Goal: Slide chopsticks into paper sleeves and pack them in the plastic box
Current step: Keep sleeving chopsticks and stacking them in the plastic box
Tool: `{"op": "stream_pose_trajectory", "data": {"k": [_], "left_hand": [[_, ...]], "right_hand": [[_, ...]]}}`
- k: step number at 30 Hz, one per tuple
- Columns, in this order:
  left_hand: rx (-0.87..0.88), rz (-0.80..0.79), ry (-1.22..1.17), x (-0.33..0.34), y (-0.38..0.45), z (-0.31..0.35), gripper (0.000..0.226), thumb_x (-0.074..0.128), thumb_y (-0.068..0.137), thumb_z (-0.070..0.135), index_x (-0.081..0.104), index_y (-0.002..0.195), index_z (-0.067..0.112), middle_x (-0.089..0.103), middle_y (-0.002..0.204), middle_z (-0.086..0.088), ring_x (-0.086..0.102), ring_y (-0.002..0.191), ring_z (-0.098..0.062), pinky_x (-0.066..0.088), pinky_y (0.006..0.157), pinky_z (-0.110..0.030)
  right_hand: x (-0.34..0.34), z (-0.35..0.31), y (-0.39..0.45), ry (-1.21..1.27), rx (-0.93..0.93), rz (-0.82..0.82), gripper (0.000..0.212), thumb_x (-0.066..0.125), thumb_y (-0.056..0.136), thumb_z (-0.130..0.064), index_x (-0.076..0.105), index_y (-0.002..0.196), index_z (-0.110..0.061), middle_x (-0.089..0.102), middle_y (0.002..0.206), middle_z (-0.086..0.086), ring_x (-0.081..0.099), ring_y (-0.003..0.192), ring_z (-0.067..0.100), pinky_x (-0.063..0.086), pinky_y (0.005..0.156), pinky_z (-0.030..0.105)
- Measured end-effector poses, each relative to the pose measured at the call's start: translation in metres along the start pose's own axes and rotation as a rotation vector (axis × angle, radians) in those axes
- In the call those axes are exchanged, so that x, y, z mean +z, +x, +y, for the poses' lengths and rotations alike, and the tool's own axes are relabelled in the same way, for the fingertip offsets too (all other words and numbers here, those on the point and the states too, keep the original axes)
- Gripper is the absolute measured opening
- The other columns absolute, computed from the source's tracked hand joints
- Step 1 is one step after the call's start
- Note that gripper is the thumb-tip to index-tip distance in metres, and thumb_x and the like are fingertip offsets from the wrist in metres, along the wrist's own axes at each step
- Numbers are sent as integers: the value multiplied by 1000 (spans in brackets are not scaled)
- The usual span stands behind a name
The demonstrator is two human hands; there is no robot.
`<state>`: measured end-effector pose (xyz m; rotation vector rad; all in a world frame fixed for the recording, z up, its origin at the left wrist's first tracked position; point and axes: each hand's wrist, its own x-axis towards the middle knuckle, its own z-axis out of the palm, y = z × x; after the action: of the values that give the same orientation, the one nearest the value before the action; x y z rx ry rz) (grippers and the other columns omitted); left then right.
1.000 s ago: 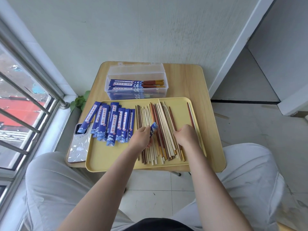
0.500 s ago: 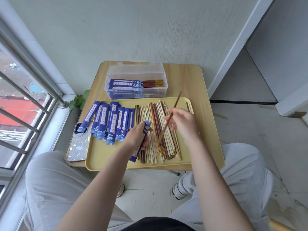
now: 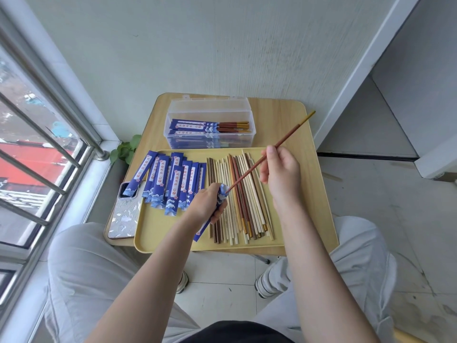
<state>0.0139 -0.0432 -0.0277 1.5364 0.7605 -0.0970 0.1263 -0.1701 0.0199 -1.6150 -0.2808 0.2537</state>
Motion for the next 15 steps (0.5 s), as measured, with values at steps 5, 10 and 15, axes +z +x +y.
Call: {"op": "stream_pose_trajectory", "data": {"k": [5,10,15], "left_hand": [[5,-36,21,3,-4,1,53,26,102,29,45,57,8,46,46,-5,39,41,-18,36,47,-28],[19,-18,-1,8,-9,7,52,26,103,27,49,61,7,49,51,-9,42,42,-18,37,46,-27],[-16,111,-168,10,-9,8,52,32,105,33,59,70,4,54,51,-6,44,40,-17,36,39,-22]], "right_hand": [[0,0,-1,-38,-47,93,27,46,106,-25,60,83,-18,53,55,-7,47,48,10,42,49,23],[6,1,-6,-158,-40,-114,21,50,104,-25,64,92,-16,61,68,-2,55,53,11,48,52,24],[12,12,-12,-506,124,-521,31,55,99,-47,62,118,-23,66,81,-4,61,57,9,48,56,24]]}}
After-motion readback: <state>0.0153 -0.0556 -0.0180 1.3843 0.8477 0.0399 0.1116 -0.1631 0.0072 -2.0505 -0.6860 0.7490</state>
